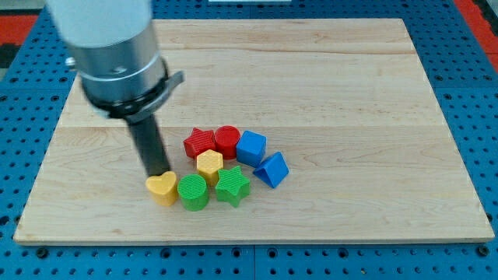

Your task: Adjust the yellow heart vertically below the red star

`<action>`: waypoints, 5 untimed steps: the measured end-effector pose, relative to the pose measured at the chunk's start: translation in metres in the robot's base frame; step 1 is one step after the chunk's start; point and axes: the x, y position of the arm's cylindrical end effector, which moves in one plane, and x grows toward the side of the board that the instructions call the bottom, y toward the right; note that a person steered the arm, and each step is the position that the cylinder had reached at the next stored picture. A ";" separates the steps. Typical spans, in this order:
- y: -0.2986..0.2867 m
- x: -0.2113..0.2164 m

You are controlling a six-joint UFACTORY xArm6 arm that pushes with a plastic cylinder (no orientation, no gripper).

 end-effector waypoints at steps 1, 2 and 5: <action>-0.042 0.005; -0.068 0.007; -0.011 0.057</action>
